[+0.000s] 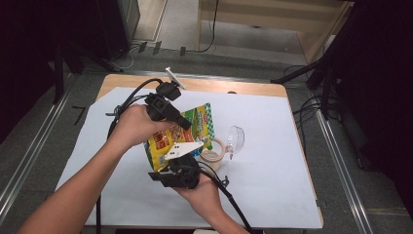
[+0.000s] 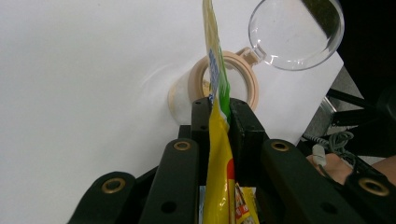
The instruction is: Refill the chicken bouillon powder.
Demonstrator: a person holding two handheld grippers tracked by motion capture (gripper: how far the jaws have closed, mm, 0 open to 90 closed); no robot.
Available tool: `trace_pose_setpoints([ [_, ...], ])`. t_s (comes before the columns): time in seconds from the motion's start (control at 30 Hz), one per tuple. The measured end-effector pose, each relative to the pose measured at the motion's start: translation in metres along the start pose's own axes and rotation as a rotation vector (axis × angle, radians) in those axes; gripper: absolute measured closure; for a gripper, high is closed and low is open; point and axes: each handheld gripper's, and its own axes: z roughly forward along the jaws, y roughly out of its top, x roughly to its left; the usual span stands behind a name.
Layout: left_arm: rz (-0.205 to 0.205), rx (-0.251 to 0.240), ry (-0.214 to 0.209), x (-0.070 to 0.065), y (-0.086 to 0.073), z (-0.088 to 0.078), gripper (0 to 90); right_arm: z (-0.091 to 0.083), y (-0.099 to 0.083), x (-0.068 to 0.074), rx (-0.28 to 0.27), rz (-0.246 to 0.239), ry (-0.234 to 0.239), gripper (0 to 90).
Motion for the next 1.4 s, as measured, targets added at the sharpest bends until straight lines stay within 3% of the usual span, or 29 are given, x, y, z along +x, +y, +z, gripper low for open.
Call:
trace_pose_setpoints([
  [0.6, 0.000, -0.004, -0.004, -0.001, -0.003, -0.002, 82.1, 0.002, -0.001, 0.001, -0.010, -0.008, -0.006, 69.1],
  [0.77, 0.003, -0.013, -0.009, -0.003, 0.001, -0.004, 82.1, -0.004, 0.001, 0.002, -0.044, -0.016, 0.001, 68.9],
  [0.9, 0.013, -0.002, 0.002, -0.007, 0.003, 0.000, 82.3, -0.005, 0.000, 0.001, -0.017, 0.006, -0.010, 68.8],
  [1.03, 0.015, -0.012, -0.001, -0.008, 0.004, -0.002, 82.3, -0.007, 0.001, -0.001, -0.020, -0.004, -0.019, 68.8],
  [1.3, 0.022, 0.008, 0.015, -0.011, 0.004, -0.001, 82.1, -0.004, 0.001, -0.001, -0.011, 0.004, -0.002, 69.2],
  [1.4, 0.020, 0.004, 0.010, -0.010, 0.005, -0.002, 82.4, -0.005, 0.001, 0.003, -0.017, -0.029, -0.035, 69.1],
])
